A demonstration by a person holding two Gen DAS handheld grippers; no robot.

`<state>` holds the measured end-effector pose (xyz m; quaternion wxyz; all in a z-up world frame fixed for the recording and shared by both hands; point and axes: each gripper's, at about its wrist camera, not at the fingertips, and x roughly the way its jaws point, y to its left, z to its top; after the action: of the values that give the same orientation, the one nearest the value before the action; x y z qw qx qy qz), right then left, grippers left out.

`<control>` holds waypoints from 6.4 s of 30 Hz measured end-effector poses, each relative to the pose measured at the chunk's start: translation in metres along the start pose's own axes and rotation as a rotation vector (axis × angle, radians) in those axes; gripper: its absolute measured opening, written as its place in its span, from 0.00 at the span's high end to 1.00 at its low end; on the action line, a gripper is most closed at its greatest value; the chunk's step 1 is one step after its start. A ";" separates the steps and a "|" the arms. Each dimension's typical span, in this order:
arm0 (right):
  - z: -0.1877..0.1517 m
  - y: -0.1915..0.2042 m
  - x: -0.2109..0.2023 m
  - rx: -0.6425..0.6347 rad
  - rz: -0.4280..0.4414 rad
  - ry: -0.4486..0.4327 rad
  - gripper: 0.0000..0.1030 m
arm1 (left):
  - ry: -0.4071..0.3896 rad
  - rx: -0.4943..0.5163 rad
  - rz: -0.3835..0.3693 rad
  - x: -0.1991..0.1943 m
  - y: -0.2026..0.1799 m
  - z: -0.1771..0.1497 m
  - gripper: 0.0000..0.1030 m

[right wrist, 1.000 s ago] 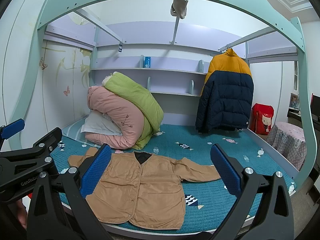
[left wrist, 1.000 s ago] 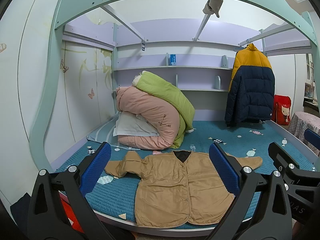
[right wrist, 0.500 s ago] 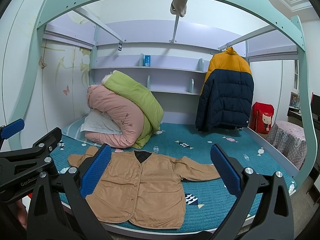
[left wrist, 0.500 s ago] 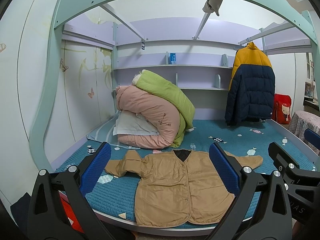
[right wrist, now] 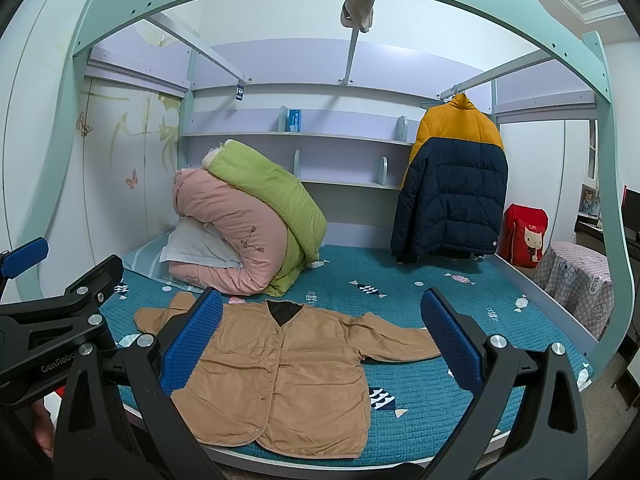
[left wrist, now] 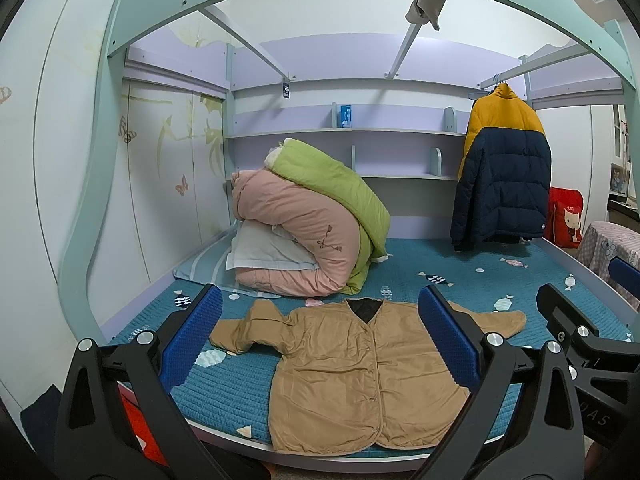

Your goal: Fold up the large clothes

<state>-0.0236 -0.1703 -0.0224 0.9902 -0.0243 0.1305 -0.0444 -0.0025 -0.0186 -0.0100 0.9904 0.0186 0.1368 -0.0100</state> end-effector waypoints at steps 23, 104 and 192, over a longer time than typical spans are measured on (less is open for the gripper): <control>-0.016 -0.004 0.053 0.021 0.000 0.098 0.07 | 0.091 0.024 -0.006 0.053 0.001 -0.014 0.04; -0.189 -0.070 0.501 0.298 0.206 0.642 0.81 | 0.422 -0.225 -0.435 0.534 0.017 -0.085 0.87; -0.178 -0.061 0.533 0.407 0.181 0.661 0.44 | 0.843 -0.099 -0.312 0.580 -0.008 -0.199 0.13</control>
<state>0.4382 -0.2875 -0.3270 0.8794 0.1995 0.4320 0.0125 0.5018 -0.0270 -0.3590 0.8344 -0.0474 0.5299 -0.1441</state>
